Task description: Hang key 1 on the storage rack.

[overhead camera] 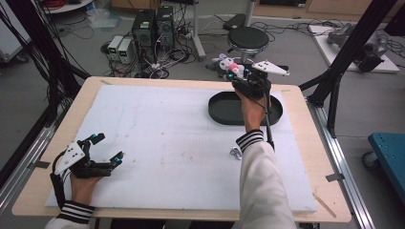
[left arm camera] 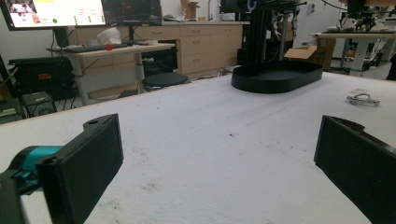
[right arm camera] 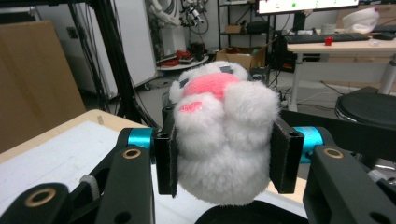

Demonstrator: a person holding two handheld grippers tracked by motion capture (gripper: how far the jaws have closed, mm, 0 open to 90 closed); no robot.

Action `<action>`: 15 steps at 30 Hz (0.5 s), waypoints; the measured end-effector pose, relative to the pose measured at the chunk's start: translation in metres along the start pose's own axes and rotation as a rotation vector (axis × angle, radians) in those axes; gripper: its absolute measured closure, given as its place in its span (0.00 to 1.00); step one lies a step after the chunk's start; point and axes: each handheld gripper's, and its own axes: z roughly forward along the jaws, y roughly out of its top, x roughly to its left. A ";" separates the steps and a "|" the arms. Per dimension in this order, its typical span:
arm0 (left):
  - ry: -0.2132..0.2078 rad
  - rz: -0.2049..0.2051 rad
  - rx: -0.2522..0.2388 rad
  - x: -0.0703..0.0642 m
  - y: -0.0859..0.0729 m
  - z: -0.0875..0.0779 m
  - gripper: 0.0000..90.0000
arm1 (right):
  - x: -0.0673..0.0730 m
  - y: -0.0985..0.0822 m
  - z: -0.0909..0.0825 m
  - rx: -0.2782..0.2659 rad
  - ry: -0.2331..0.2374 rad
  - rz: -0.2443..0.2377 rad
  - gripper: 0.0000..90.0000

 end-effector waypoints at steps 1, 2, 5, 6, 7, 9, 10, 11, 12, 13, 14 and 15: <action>0.001 0.001 0.000 0.000 0.000 0.000 0.02 | 0.002 0.000 0.002 0.000 0.005 -0.003 0.60; 0.001 -0.002 -0.002 0.000 0.000 0.000 0.02 | 0.003 0.000 0.004 0.006 0.007 -0.002 0.60; 0.002 -0.007 -0.004 0.001 0.000 0.000 0.02 | 0.007 -0.002 0.008 0.019 0.007 -0.001 0.60; 0.001 -0.006 -0.004 0.001 0.000 0.000 0.02 | 0.008 -0.003 0.009 0.022 0.008 -0.001 0.60; 0.001 -0.004 -0.004 0.000 0.000 0.000 0.02 | 0.009 -0.003 0.009 0.029 0.009 -0.001 0.60; 0.000 -0.001 -0.007 0.000 0.000 0.000 0.02 | 0.012 -0.004 0.010 0.039 0.008 -0.008 0.60; 0.000 -0.001 -0.007 0.000 0.000 0.000 0.02 | 0.013 -0.004 0.010 0.041 0.011 -0.012 0.60; -0.001 -0.003 -0.007 0.000 0.000 0.000 0.02 | 0.014 -0.005 0.010 0.044 0.010 -0.013 0.60; -0.001 -0.005 -0.009 0.000 0.000 -0.001 0.02 | 0.014 -0.006 0.010 0.050 0.011 -0.007 0.60; -0.001 -0.006 -0.010 0.001 0.000 -0.001 0.02 | 0.015 -0.007 0.011 0.060 0.017 -0.005 0.60; -0.002 -0.010 -0.011 0.001 0.000 -0.001 0.02 | 0.015 -0.007 0.011 0.068 0.017 -0.006 0.60; 0.000 -0.009 -0.013 0.001 0.000 -0.001 0.02 | 0.017 -0.007 0.011 0.073 0.015 -0.007 0.60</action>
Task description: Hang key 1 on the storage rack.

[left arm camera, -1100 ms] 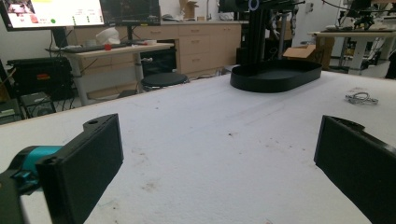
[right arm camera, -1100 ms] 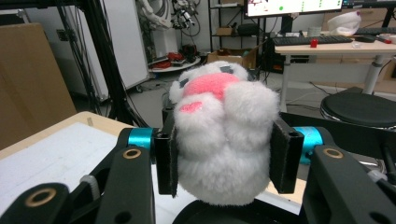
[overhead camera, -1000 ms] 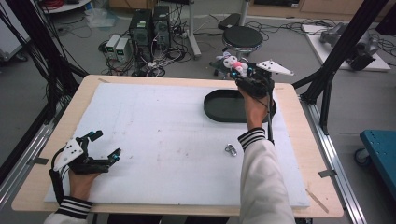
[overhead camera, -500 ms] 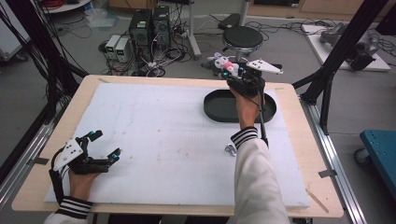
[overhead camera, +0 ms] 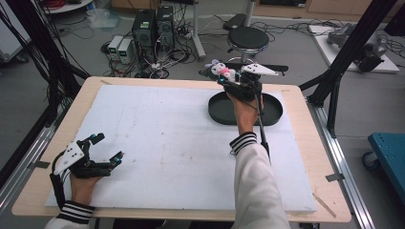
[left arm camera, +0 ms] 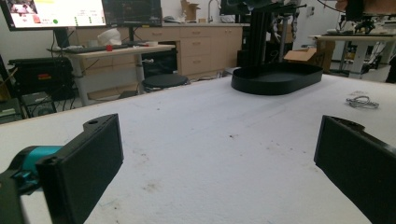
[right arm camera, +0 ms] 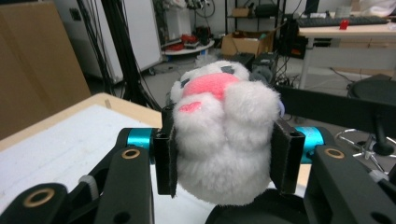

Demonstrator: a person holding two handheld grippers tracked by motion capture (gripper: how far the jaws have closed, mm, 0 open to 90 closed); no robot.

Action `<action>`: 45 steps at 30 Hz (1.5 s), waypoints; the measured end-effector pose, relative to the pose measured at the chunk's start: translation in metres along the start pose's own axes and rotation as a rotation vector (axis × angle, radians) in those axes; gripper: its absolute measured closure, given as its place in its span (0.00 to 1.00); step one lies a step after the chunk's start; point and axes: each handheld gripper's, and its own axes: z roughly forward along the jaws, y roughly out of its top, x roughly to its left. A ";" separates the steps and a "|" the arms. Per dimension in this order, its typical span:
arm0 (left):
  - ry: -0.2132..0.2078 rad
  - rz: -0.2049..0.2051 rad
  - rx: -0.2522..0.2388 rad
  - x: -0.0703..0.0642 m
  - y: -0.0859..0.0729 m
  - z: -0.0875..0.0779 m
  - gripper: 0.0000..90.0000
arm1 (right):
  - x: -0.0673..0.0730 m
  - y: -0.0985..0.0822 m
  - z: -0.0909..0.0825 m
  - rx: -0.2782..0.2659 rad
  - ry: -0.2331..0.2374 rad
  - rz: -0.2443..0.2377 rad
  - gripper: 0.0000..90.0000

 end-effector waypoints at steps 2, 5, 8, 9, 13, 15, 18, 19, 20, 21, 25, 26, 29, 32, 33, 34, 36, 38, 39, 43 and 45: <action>0.000 0.000 0.000 0.000 0.000 0.000 0.02 | 0.002 0.000 0.000 -0.001 0.000 -0.004 0.60; -0.002 0.005 0.001 0.000 0.000 0.000 0.02 | 0.004 -0.001 0.001 0.020 -0.004 0.000 0.60; -0.002 0.000 -0.003 0.000 0.000 0.000 0.02 | 0.004 -0.002 0.002 0.027 -0.005 -0.001 0.59; -0.003 0.001 -0.002 0.000 0.000 0.000 0.02 | 0.005 -0.002 0.002 0.030 -0.004 0.002 0.59; -0.002 -0.003 -0.004 0.000 0.000 -0.001 0.02 | 0.004 -0.004 0.003 0.049 -0.005 0.007 0.59; -0.003 -0.003 -0.005 0.000 0.000 -0.001 0.02 | 0.004 -0.007 0.003 0.051 -0.004 0.017 0.59; -0.003 -0.003 -0.005 0.000 0.000 -0.001 0.02 | 0.003 -0.014 0.002 0.049 -0.004 0.031 0.59; -0.002 -0.005 -0.006 0.000 0.000 -0.001 0.02 | 0.002 -0.016 0.002 0.049 -0.001 0.034 0.59; -0.002 -0.004 -0.006 0.000 0.000 -0.001 0.02 | 0.002 -0.017 0.002 0.053 0.003 0.039 0.59; -0.002 -0.004 -0.006 0.000 0.000 -0.001 0.02 | 0.003 -0.019 0.001 0.054 0.006 0.042 0.59; -0.002 0.000 -0.006 0.000 0.000 -0.001 0.02 | 0.002 -0.021 0.001 0.074 0.017 0.045 0.59; -0.002 0.001 -0.007 0.000 0.000 -0.001 0.02 | 0.001 -0.021 0.001 0.078 0.020 0.044 0.59; -0.002 0.003 -0.007 0.000 0.000 -0.001 0.02 | 0.000 -0.023 0.003 0.097 0.028 0.054 0.58; -0.002 0.003 -0.008 0.000 0.000 -0.001 0.02 | 0.000 -0.024 0.004 0.098 0.029 0.057 0.58; -0.002 0.003 -0.008 0.000 0.000 -0.001 0.02 | 0.000 -0.024 0.004 0.097 0.030 0.060 0.58; -0.002 0.003 -0.008 0.000 0.000 -0.001 0.02 | 0.000 -0.024 0.004 0.099 0.029 0.056 0.58; -0.002 0.003 -0.008 0.000 0.000 -0.001 0.02 | -0.001 -0.025 0.005 0.110 0.043 0.068 0.58; -0.002 0.003 -0.008 0.000 0.000 -0.001 0.02 | -0.001 -0.025 0.005 0.120 0.048 0.055 0.58; -0.002 0.003 -0.008 0.000 0.000 -0.001 0.02 | -0.001 -0.025 0.005 0.124 0.048 0.048 0.58; -0.002 0.003 -0.008 0.000 0.000 -0.001 0.02 | -0.003 -0.027 0.007 0.139 0.052 0.054 0.53; -0.002 0.002 -0.008 0.000 0.000 -0.001 0.02 | -0.003 -0.027 0.008 0.148 0.046 0.047 0.50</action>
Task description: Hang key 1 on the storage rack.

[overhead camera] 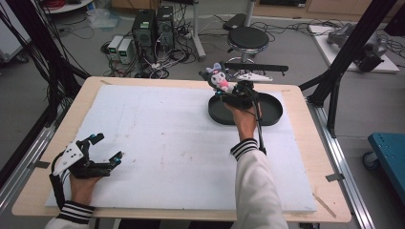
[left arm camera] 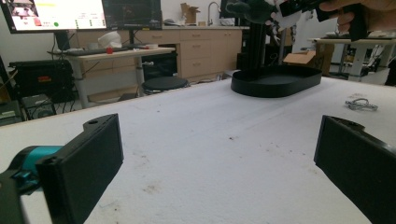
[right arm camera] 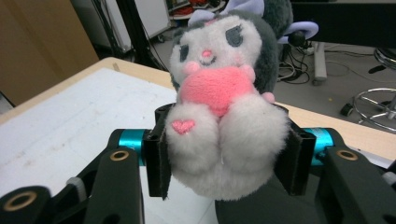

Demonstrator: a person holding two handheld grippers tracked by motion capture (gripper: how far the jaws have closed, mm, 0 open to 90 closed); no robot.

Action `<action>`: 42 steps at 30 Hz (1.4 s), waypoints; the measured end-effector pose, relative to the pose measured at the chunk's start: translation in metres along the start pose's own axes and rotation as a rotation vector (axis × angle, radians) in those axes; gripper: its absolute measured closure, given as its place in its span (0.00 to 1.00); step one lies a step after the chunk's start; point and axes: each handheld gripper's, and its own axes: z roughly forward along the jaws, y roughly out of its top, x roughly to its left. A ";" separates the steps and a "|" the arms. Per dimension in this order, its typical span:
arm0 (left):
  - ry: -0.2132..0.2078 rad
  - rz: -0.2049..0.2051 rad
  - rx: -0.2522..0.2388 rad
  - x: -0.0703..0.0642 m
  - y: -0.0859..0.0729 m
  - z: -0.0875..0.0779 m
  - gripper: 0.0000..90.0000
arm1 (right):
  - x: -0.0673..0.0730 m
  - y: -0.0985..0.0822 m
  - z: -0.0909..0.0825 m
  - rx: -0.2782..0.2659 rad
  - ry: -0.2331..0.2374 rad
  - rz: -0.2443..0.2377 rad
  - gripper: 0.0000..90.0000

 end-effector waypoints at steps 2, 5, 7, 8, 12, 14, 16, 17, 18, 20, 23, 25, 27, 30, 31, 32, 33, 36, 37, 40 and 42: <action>0.000 0.000 -0.001 0.000 0.000 0.000 0.02 | 0.000 0.000 0.001 0.002 -0.012 0.002 0.44; 0.000 -0.001 -0.001 0.000 0.000 0.000 0.02 | -0.001 -0.001 0.003 0.003 -0.012 0.018 0.35; 0.000 -0.001 -0.001 0.000 0.000 0.000 0.02 | -0.001 -0.002 0.003 0.008 -0.007 0.013 0.29; 0.000 -0.001 -0.001 0.000 0.000 0.000 0.02 | -0.002 -0.002 0.003 0.003 -0.007 0.012 0.24; 0.000 0.000 0.000 0.000 0.000 0.000 0.02 | -0.003 -0.001 0.002 -0.003 -0.015 0.018 0.12; 0.000 0.000 -0.001 0.000 0.000 0.000 0.02 | -0.004 -0.001 0.000 -0.013 0.003 0.017 0.07; -0.001 0.000 -0.001 0.000 0.000 0.000 0.02 | -0.004 0.000 -0.001 -0.027 -0.002 0.009 0.01; 0.000 0.000 -0.001 0.000 0.000 0.000 0.02 | -0.004 0.001 -0.002 -0.032 0.010 0.006 0.01; -0.001 -0.002 -0.002 0.000 0.000 0.000 0.02 | -0.004 0.001 -0.004 -0.038 0.021 -0.002 0.01; -0.002 -0.002 -0.003 0.000 0.000 0.000 0.02 | -0.003 0.002 -0.007 -0.056 0.038 -0.022 0.01; 0.001 -0.003 -0.003 0.000 0.000 0.000 0.02 | -0.001 0.002 -0.014 -0.083 0.068 -0.043 0.01; 0.000 -0.009 -0.005 0.001 0.000 0.000 0.02 | 0.000 0.001 -0.019 -0.109 0.093 -0.064 0.01; 0.001 -0.016 -0.010 0.001 0.000 0.000 0.02 | 0.002 -0.002 -0.027 -0.150 0.111 -0.093 0.01; 0.001 -0.021 -0.010 0.001 0.000 -0.001 0.02 | 0.003 -0.006 -0.040 -0.182 0.131 -0.121 0.01; 0.001 -0.021 -0.010 0.001 0.000 0.000 0.02 | 0.002 -0.007 -0.044 -0.190 0.131 -0.131 0.01; 0.001 -0.021 -0.010 0.001 0.000 0.000 0.02 | 0.002 -0.008 -0.049 -0.191 0.129 -0.131 0.01; 0.001 -0.022 -0.010 0.001 0.000 -0.001 0.02 | 0.002 -0.010 -0.053 -0.200 0.130 -0.136 0.01; 0.000 -0.022 -0.011 0.002 0.000 -0.001 0.02 | 0.001 -0.013 -0.065 -0.213 0.127 -0.146 0.01; 0.001 -0.020 -0.010 0.002 0.000 -0.001 0.02 | 0.001 -0.014 -0.069 -0.219 0.126 -0.151 0.01; 0.002 -0.021 -0.011 0.002 0.000 -0.001 0.02 | 0.001 -0.019 -0.081 -0.226 0.136 -0.171 0.01; 0.002 -0.023 -0.010 0.002 0.000 -0.001 0.02 | 0.002 -0.022 -0.088 -0.223 0.140 -0.188 0.01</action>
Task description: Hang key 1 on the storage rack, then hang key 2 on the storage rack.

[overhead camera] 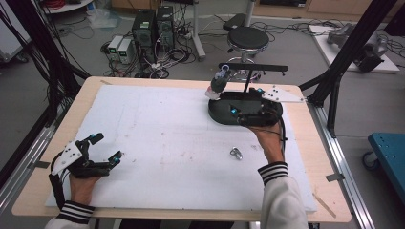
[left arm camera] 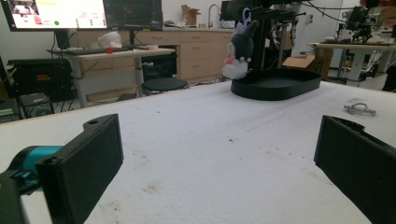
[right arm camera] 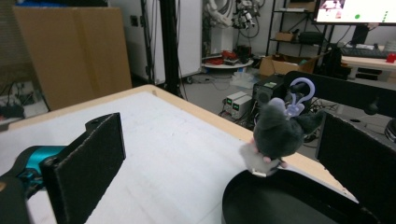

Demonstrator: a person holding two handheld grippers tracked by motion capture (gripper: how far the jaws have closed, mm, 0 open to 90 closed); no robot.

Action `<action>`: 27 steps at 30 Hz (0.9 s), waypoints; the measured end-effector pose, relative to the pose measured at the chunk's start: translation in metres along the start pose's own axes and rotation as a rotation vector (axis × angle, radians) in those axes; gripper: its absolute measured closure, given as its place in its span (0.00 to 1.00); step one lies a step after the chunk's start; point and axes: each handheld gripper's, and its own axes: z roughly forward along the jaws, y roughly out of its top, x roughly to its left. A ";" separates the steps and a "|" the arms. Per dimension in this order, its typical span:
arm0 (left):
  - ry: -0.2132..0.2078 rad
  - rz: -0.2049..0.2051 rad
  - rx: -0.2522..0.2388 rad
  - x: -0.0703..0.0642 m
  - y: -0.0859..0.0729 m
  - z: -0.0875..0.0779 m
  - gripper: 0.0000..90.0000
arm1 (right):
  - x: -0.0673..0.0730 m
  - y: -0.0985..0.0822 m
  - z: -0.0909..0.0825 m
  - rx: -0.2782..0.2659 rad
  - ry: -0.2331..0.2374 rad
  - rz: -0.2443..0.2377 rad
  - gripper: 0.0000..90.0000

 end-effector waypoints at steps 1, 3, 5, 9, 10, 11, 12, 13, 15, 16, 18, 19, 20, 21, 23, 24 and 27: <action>0.000 0.000 0.000 0.000 0.000 0.000 0.02 | 0.001 -0.001 -0.004 -0.003 0.003 -0.008 0.01; 0.002 0.002 0.000 0.000 0.000 0.000 0.02 | 0.003 -0.002 -0.012 -0.006 0.012 -0.025 0.01; 0.002 -0.001 0.001 0.000 0.000 0.000 0.02 | 0.006 -0.005 -0.020 -0.005 0.014 -0.041 0.01; 0.002 -0.003 0.001 0.001 0.000 0.000 0.02 | 0.011 -0.012 -0.035 -0.001 0.021 -0.062 0.01; 0.002 -0.004 0.002 0.001 0.000 0.000 0.02 | 0.012 -0.014 -0.038 0.002 0.023 -0.063 0.01; 0.002 -0.004 0.001 0.001 0.000 0.000 0.02 | 0.013 -0.017 -0.041 0.003 0.024 -0.067 0.01; 0.002 -0.004 0.002 0.001 0.000 0.000 0.02 | 0.014 -0.020 -0.044 0.005 0.024 -0.066 0.01; 0.002 -0.004 0.001 0.001 0.000 0.000 0.02 | 0.015 -0.024 -0.046 -0.002 0.024 -0.068 0.01; 0.001 -0.005 0.000 0.001 0.000 0.000 0.02 | 0.015 -0.031 -0.050 0.022 0.023 -0.054 0.01; 0.002 -0.004 0.001 0.001 0.000 0.000 0.02 | 0.015 -0.034 -0.050 0.030 0.007 -0.052 0.01; 0.001 -0.006 -0.001 0.001 0.000 0.000 0.02 | 0.015 -0.039 -0.053 0.009 0.015 -0.040 0.01; 0.001 -0.006 -0.003 0.001 0.000 0.000 0.02 | 0.015 -0.040 -0.054 0.009 0.005 -0.038 0.01; 0.002 -0.002 -0.001 0.000 0.000 0.000 0.02 | 0.015 -0.041 -0.054 0.008 0.001 -0.037 0.01; 0.003 0.002 0.001 0.000 0.000 0.000 0.02 | 0.016 -0.041 -0.055 0.008 0.001 -0.026 0.01; 0.005 0.000 0.002 0.000 0.000 0.000 0.02 | 0.017 -0.040 -0.057 0.003 -0.004 -0.033 0.01; 0.004 -0.003 0.002 0.001 0.000 0.000 0.02 | 0.017 -0.040 -0.057 0.004 -0.003 -0.031 0.01; 0.004 -0.003 0.002 0.000 0.000 0.000 0.02 | 0.018 -0.040 -0.059 0.005 -0.005 -0.029 0.01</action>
